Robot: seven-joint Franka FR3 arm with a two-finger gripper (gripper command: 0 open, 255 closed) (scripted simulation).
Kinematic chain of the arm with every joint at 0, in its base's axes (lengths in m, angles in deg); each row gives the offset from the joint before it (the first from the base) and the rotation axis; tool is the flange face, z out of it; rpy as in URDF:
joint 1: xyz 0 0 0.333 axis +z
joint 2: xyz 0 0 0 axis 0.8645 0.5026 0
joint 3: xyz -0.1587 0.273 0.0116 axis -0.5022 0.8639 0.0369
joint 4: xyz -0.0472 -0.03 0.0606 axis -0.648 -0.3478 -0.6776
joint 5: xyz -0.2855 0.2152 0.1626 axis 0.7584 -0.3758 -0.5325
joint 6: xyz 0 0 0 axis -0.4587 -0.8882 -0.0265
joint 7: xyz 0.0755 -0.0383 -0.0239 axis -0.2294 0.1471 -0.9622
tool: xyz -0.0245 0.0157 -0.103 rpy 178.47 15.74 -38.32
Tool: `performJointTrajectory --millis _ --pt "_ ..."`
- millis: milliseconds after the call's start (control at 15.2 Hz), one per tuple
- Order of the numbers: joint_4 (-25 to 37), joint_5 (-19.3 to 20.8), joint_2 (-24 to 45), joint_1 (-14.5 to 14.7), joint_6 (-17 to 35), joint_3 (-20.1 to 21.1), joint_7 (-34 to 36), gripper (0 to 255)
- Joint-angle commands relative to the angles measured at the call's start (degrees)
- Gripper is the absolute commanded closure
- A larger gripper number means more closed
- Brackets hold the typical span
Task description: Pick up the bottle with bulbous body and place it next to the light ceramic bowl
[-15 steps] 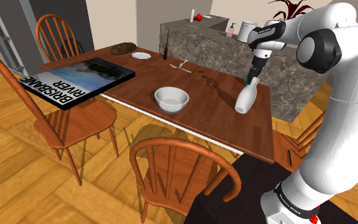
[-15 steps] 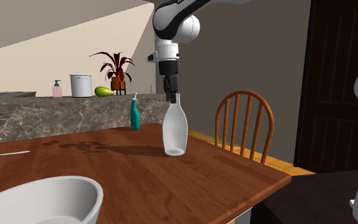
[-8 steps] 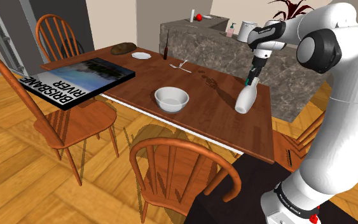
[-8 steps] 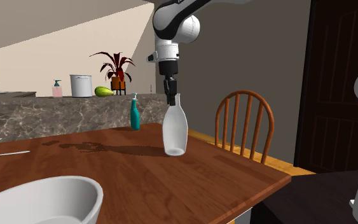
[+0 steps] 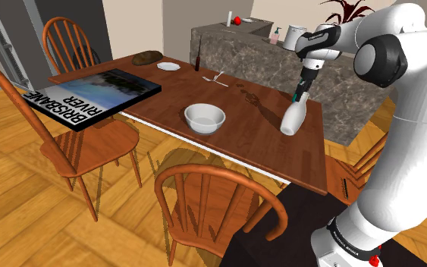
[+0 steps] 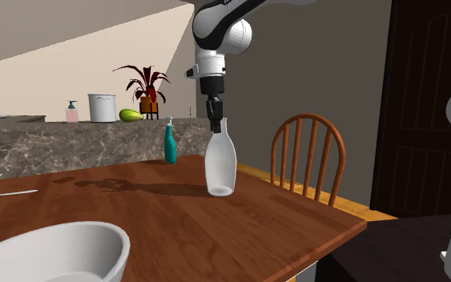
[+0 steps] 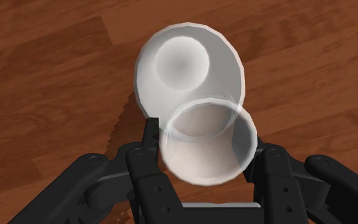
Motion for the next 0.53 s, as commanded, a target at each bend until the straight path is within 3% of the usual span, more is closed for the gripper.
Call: performJointTrajectory --millis 0,462 --pt "0.5 0.12 -0.18 0.01 -0.68 -0.05 0.05 255" --pt "4.65 0.73 -1.14 -0.11 -5.65 -0.39 0.32 255"
